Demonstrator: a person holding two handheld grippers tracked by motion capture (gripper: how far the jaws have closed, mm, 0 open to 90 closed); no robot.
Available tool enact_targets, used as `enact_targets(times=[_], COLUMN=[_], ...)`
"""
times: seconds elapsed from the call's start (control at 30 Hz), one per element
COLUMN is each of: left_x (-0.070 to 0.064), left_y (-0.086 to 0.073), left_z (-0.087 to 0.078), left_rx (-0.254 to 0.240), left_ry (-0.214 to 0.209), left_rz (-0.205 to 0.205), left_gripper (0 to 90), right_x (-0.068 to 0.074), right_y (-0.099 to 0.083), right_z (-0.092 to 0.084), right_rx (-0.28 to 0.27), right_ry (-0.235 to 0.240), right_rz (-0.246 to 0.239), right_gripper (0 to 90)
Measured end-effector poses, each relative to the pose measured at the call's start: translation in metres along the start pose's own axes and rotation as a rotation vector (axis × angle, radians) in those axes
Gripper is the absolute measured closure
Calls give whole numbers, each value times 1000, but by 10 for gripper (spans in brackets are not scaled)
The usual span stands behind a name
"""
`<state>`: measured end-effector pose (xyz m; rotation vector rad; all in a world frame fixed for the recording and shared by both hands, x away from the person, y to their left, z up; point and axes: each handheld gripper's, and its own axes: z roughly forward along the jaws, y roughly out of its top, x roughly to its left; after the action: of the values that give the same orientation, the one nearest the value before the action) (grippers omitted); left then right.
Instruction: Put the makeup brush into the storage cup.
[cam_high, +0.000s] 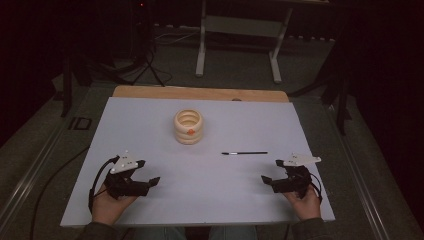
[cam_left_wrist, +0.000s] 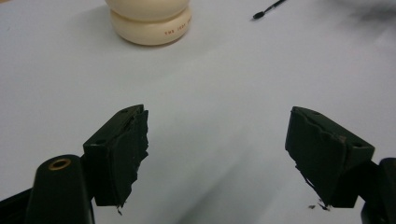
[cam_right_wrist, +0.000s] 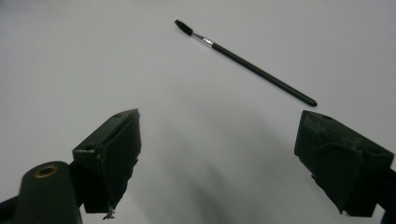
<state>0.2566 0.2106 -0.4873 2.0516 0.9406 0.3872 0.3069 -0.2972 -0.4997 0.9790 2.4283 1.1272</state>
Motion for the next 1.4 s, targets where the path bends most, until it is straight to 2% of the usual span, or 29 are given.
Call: enact_targets(times=[0.07, 0.33, 0.63, 0.93, 1.13, 1.17, 1.4], left_x=[0, 1, 2, 1, 1, 1, 1], left_y=[0, -1, -1, -1, -1, -1, 0], left_z=[1, -1, 0, 0, 2, 2, 4], left_rx=[0, -2, -2, -8, -4, -4, -5], left_ry=[-1, 2, -1, -4, -9, -9, -17], left_rz=[-4, -7, -9, -5, -4, -3, -8], left_gripper=[214, 214, 214, 214, 214, 214, 214], right_x=[-3, -11, -27, -39, -47, -49, -56], right_y=[3, 18, 48, 85, 101, 102, 100], right_z=[1, 8, 18, 38, 60, 65, 92], right_rx=[4, 37, 83, 164, 240, 250, 348], right_ry=[2, 1, 7, 35, 83, 103, 163], right_rz=[2, -43, -79, -163, -221, -223, -258], right_gripper=[145, 145, 145, 151, 186, 191, 240])
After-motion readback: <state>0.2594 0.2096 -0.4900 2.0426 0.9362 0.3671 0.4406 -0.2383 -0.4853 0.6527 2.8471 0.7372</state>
